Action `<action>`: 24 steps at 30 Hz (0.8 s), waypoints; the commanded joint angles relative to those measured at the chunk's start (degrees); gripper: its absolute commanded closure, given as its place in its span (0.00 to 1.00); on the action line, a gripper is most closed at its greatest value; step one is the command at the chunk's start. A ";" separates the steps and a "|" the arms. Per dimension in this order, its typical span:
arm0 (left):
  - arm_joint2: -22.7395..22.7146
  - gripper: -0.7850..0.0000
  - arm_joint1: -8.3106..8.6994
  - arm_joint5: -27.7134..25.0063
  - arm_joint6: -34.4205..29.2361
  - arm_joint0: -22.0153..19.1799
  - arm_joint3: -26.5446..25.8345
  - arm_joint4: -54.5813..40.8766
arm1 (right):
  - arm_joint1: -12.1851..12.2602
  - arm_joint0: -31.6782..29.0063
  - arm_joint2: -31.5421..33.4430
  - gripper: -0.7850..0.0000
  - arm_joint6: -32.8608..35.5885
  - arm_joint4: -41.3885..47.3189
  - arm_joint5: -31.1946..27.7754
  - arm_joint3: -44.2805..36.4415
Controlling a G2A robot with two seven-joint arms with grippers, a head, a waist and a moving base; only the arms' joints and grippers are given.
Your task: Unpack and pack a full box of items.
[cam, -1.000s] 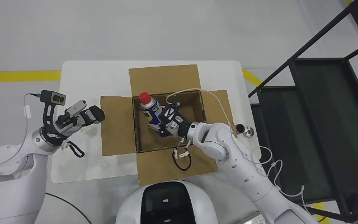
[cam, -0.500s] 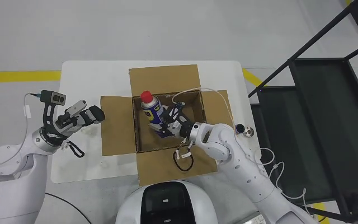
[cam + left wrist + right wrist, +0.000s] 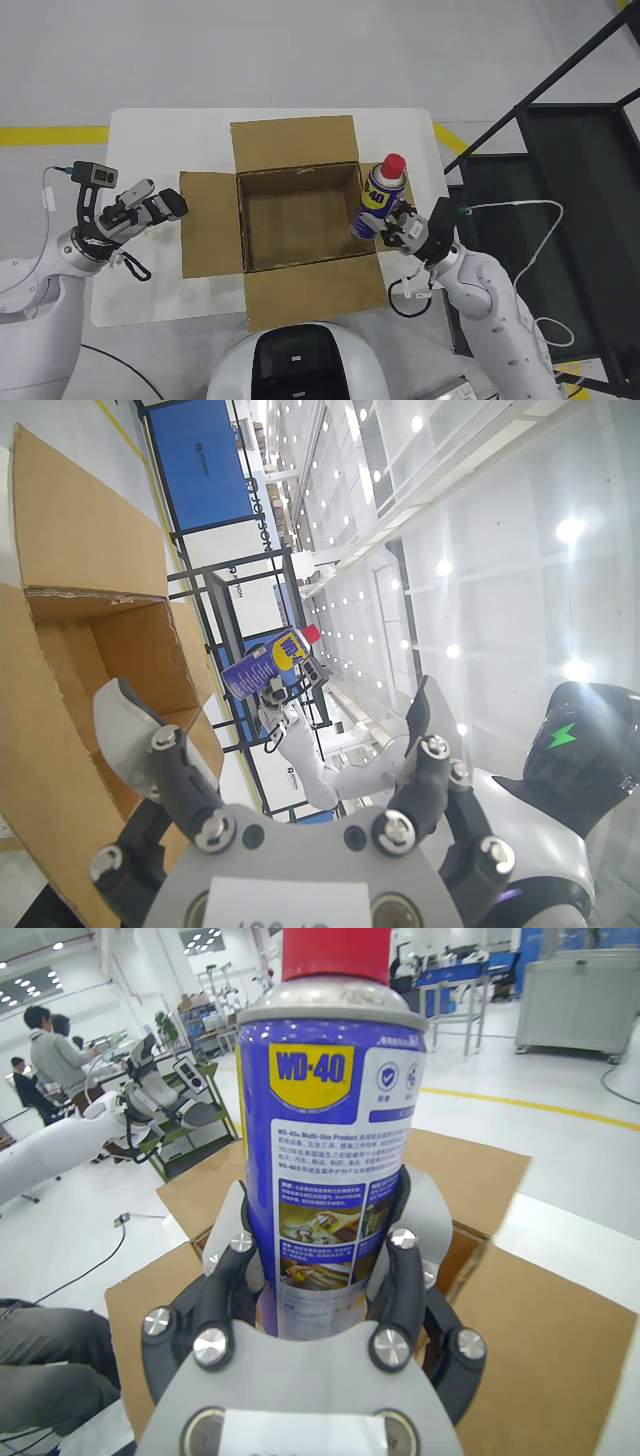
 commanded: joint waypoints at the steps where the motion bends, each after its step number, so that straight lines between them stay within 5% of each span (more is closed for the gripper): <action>1: 0.00 0.00 0.00 0.00 0.00 0.00 0.00 0.00 | -0.02 -2.04 1.83 1.00 -4.99 -1.44 1.19 0.01; 18: 0.00 0.00 0.00 0.00 0.00 0.00 0.00 0.00 | -0.14 -2.97 1.97 1.00 -6.91 -3.87 5.11 -0.14; 24: 0.00 0.00 0.00 0.00 0.00 0.00 0.00 0.00 | 0.14 -9.63 6.15 1.00 -19.90 -8.13 2.36 3.64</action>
